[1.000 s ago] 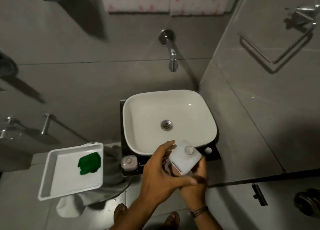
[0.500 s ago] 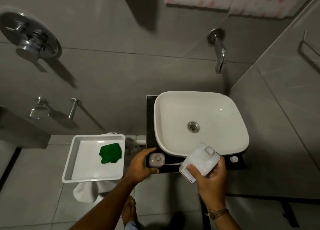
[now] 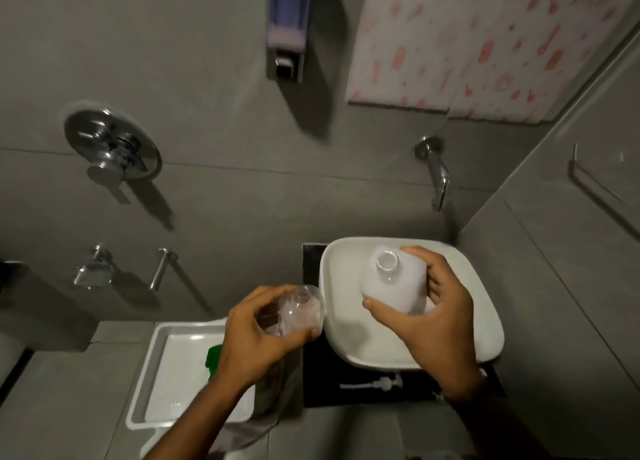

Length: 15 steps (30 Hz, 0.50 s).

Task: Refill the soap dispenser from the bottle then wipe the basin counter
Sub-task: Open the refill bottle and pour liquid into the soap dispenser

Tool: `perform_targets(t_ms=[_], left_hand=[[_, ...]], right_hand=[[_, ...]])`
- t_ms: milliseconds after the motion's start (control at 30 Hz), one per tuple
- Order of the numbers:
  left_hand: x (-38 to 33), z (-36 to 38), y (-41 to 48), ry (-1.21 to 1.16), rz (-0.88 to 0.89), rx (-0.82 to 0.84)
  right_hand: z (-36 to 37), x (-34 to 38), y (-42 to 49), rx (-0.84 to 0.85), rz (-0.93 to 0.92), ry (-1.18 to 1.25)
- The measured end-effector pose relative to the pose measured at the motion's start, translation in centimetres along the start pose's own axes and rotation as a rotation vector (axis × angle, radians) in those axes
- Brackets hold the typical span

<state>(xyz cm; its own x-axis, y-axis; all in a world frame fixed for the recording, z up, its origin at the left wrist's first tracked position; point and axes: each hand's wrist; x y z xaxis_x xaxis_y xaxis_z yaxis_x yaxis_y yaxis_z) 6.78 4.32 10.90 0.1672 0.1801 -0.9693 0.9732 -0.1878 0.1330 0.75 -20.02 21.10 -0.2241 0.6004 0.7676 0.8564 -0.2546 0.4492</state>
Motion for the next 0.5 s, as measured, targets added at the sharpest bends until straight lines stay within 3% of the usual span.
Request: perform_targets(t_ms=[200,500], left_hand=[[-8.9,-4.5,4.3,0.082,0.13,-0.114],[-12.5,-6.9,5.9,0.141,0.12,-0.148]], right_hand=[[0.2,7.0,8.7,0.092,-0.236,-0.208],[1.1,11.9,13.3,0.122,-0.557,-0.507]])
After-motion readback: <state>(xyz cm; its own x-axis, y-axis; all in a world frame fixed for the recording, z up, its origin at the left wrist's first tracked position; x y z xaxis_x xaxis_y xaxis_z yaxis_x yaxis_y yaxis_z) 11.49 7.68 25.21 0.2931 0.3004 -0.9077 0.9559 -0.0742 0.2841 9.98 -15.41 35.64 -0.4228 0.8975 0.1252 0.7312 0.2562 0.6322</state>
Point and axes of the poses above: each hand's wrist, its own y-axis towards the middle knuckle, its own z-axis out of the palm, x = y × z, and after that the axes turned 3 degrees about -z, right-handed
